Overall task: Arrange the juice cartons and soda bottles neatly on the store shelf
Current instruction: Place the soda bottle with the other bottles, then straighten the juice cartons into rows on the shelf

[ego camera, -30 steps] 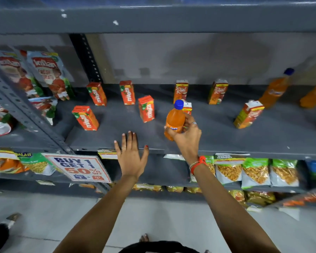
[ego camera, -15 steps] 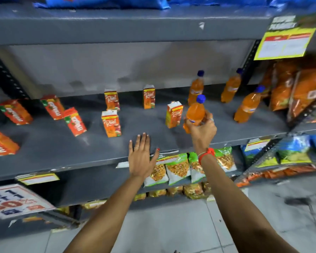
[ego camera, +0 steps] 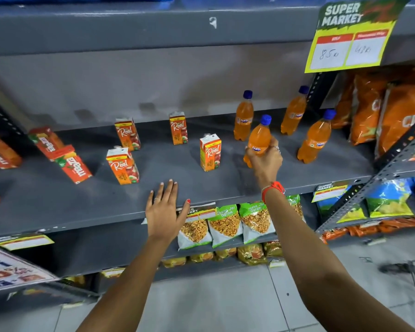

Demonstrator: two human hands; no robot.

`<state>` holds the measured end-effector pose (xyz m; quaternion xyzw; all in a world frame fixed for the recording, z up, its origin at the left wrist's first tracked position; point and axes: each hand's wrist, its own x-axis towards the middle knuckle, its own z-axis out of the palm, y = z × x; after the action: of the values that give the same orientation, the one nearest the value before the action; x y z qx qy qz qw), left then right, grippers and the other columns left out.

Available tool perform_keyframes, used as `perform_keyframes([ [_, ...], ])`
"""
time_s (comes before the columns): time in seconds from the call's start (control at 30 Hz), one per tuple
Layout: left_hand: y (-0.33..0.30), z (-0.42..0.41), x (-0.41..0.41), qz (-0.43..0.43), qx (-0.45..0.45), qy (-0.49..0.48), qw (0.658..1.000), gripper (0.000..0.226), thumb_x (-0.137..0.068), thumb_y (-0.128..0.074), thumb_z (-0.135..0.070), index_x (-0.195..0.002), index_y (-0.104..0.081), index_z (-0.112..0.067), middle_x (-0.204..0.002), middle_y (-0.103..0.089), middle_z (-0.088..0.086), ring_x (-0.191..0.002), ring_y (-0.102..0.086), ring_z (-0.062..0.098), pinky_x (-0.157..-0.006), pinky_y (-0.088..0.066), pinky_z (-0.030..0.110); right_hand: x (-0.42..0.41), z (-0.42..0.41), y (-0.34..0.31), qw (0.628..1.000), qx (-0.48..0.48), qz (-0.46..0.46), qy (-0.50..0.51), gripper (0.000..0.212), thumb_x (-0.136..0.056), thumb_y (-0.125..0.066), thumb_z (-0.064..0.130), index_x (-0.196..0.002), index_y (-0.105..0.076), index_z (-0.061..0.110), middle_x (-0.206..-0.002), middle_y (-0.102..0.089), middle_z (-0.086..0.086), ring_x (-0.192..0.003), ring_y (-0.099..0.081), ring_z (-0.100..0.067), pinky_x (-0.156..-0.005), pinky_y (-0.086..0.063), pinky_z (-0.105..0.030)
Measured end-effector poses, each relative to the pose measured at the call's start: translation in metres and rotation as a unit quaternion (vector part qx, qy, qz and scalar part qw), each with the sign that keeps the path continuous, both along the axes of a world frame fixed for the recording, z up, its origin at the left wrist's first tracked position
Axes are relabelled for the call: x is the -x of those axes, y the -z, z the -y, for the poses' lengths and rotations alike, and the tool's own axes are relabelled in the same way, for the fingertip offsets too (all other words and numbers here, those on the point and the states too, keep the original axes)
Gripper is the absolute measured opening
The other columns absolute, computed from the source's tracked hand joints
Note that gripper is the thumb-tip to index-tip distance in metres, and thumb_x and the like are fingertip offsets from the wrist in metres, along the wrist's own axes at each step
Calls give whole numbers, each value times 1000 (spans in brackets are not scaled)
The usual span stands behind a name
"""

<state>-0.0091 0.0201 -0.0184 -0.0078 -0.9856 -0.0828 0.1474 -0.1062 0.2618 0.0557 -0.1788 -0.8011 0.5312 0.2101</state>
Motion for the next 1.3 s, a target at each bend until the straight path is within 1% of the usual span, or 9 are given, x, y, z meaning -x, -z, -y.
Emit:
perform_keyframes([
  [0.13, 0, 0, -1, 1, -2, -5, 1000, 66, -87, -26, -53, -132, -48, -10, -139, -51, 8, -132, -43, 27, -108, -32, 47, -9, 9, 5, 997, 15, -72, 36, 87, -68, -79, 28, -139, -32, 12, -141, -42, -15, -131, -38, -30, -106, -34, -34],
  [0.2, 0, -1, -1, 3, 0, -8, 1000, 65, -87, -26, -53, -131, -48, -10, -139, -51, 8, -131, -44, 27, -108, -33, 47, -22, 24, 10, 987, -11, -151, 60, 72, -71, -76, 24, -132, -41, 12, -136, -42, -16, -127, -38, -28, -99, -36, -29],
  [0.27, 0, 0, -1, 6, 1, -10, 1000, 65, -88, -26, -54, -132, -47, -11, -139, -51, 7, -132, -43, 26, -109, -32, 46, -29, 41, 16, 981, -30, -191, -12, 53, -76, -71, 20, -124, -48, 15, -127, -48, -15, -118, -45, -27, -94, -45, -32],
  [0.33, -1, 0, -2, 8, -3, -8, 1000, 65, -88, -26, -53, -132, -46, -11, -140, -50, 7, -133, -42, 26, -109, -31, 46, -21, 53, 20, 978, -49, -152, -131, 53, -77, -70, 16, -125, -49, 15, -126, -52, -13, -118, -49, -26, -98, -47, -41],
  [0.53, -2, 1, -3, 13, -7, -3, 1000, 66, -88, -25, -55, -134, -44, -12, -143, -47, 6, -135, -38, 25, -111, -27, 46, 15, 57, 18, 939, 17, 64, -337, 77, -79, -66, -2, -142, -25, 14, -141, -44, -15, -131, -43, -29, -108, -39, -44],
  [0.73, -2, 2, -3, 29, -20, 6, 999, 70, -87, -19, -58, -140, -34, -15, -150, -35, 3, -141, -26, 23, -116, -18, 44, 9, 59, 13, 944, 29, 70, -321, 57, -80, -66, 0, -131, -40, 5, -131, -55, -18, -122, -52, -29, -93, -41, -29],
  [1.07, -8, 4, -3, 81, -13, 17, 997, 77, -83, -5, -62, -146, -16, -18, -157, -17, 0, -145, -9, 18, -118, -5, 40, -6, 109, 13, 927, 65, 53, -366, 54, -77, -70, 2, -125, -46, 6, -119, -60, -14, -104, -58, -21, -88, -49, -29],
  [1.2, -23, 5, 0, 72, -166, 14, 983, 68, -91, -27, -52, -146, -8, -16, -158, -10, 2, -145, -8, 15, -118, -4, 37, -9, 115, 23, 929, 88, 40, -357, 56, -74, -73, 3, -123, -48, 8, -113, -61, -10, -104, -59, -20, -94, -51, -36],
  [1.3, -43, -1, 13, 114, -416, 3, 902, 57, -96, -31, -41, -146, -12, -21, -157, -11, -2, -144, -11, 14, -118, -10, 35, -21, 117, 29, 929, 127, 23, -348, 60, -80, -70, 14, -132, -42, 12, -125, -56, -3, -114, -54, -12, -90, -46, -15],
])
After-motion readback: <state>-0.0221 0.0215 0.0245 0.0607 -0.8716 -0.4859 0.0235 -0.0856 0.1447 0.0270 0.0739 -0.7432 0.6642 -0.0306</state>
